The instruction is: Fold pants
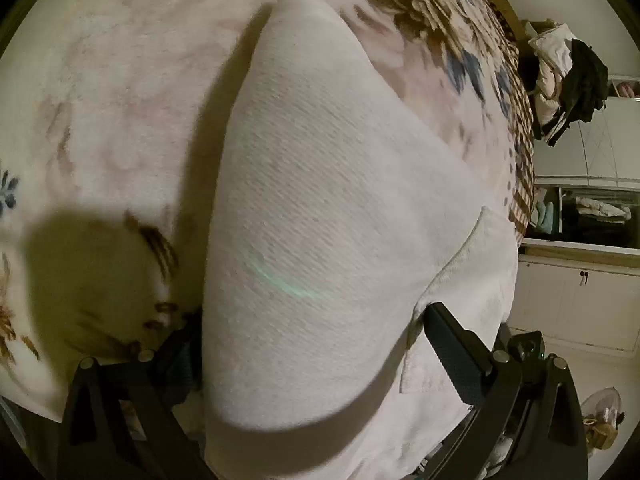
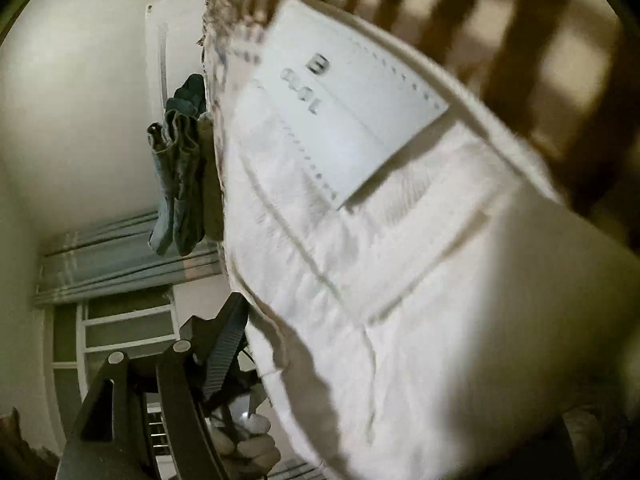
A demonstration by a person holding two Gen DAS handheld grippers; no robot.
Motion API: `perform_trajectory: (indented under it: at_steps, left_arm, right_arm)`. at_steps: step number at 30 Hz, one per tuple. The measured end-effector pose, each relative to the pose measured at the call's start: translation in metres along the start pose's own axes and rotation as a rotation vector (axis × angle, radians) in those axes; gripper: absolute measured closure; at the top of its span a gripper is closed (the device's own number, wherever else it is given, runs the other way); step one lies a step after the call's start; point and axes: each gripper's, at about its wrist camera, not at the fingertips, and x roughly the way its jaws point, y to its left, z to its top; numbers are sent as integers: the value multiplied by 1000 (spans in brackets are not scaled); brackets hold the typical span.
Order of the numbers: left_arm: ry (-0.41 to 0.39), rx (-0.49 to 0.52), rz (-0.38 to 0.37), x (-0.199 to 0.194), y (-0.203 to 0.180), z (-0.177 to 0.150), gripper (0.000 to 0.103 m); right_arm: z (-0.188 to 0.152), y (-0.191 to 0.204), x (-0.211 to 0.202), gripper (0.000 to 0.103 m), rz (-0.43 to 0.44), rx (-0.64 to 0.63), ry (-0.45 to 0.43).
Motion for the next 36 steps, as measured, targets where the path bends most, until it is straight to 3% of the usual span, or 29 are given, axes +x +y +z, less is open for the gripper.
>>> perform_trajectory:
  at_steps: [3, 4, 5, 7, 8, 9, 10, 12, 20, 26, 31, 36]
  left_arm:
    - [-11, -7, -5, -1, 0, -1, 1]
    - [-17, -7, -9, -2, 0, -1, 2]
    - [-29, -2, -13, -3, -1, -2, 9]
    - [-55, 7, -15, -9, -3, -5, 35]
    - [-69, 6, -24, -14, -2, -8, 43]
    - [-82, 5, -30, -18, 0, -11, 61]
    - [-91, 1, -45, -24, 2, -14, 69]
    - [-106, 10, -77, -38, 0, -20, 74]
    - [-142, 47, -92, -92, -31, -24, 77]
    - [-192, 59, -106, -161, -59, -10, 77]
    - [-275, 86, -122, -222, -78, 30, 77]
    - [-345, 103, -138, -279, -91, 104, 78]
  right_arm:
    - [-3, 3, -3, 30, -12, -30, -1]
    - [-5, 5, -3, 40, -38, -45, -9]
    - [-9, 5, -4, 54, -62, -54, -19]
    - [-13, 7, -6, 64, -81, -46, -38]
    - [-15, 9, -8, 67, -95, -50, -48]
    - [-18, 11, -11, 68, -105, -56, -51]
    - [-20, 16, -12, 71, -120, -63, -59]
    - [-24, 28, -15, 73, -141, -73, -67]
    - [-35, 92, -32, 76, -174, -135, -70]
    - [-42, 179, -27, 76, -155, -214, -44]
    - [-32, 266, -6, 76, -118, -300, -50]
    - [-5, 355, 45, 76, -75, -357, -83]
